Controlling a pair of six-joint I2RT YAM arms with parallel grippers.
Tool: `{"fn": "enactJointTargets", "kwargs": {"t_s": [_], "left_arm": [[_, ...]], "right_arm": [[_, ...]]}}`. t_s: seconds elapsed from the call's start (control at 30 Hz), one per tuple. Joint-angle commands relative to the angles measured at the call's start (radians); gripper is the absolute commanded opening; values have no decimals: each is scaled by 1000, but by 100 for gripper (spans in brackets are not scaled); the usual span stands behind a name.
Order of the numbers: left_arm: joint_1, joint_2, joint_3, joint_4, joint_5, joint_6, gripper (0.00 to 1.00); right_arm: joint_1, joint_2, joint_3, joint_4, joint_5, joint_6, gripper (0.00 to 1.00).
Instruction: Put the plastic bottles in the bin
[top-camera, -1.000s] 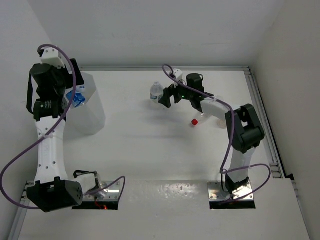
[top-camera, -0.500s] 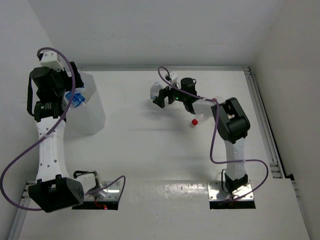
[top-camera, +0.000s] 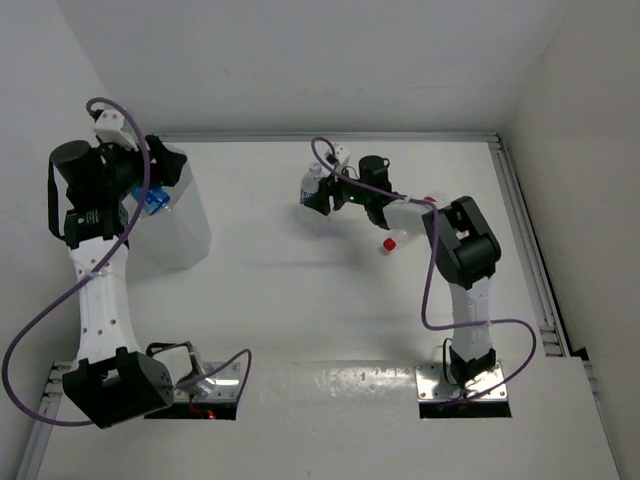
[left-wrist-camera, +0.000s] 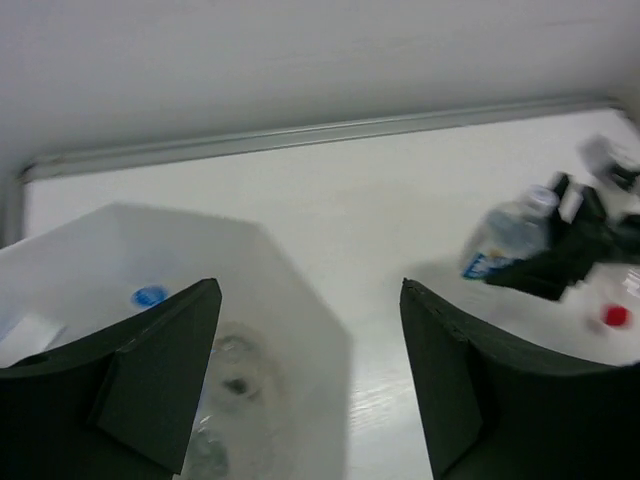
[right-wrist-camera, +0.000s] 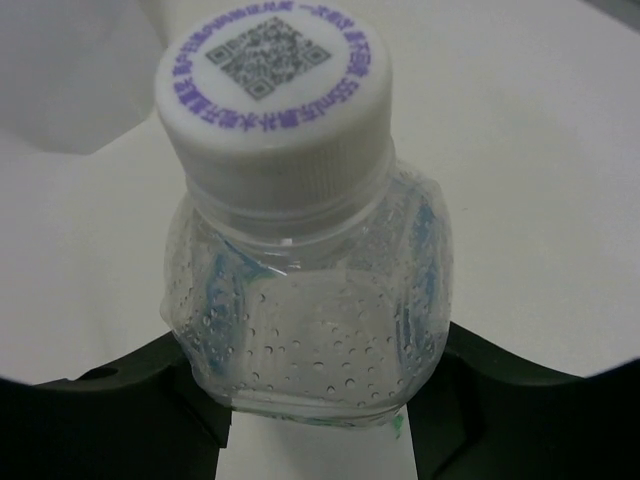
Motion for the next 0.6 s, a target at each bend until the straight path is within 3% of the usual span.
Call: {"fn": "enactJointTargets", "kwargs": {"t_s": [0.0,0.07,0.23,0.4,0.57], "left_arm": [[5,-51,9,127,457,-33,78],[-47,-51,-1,153,573,-64,78],[-181,-74,-1,153,587,-64,77],[-325,-94,-1,153,578,-73,82],[-440,-94,-10,172,544,-92,88]], "right_arm": [[-13,-219,6,-50,-221,-25,26],[-1,-289,24,-171,-321,-12,23],[82,-449,50,-384,-457,-10,17],[163,-498,104,-585,-447,-68,15],[245,-487,165,-663,-402,-94,15]]}}
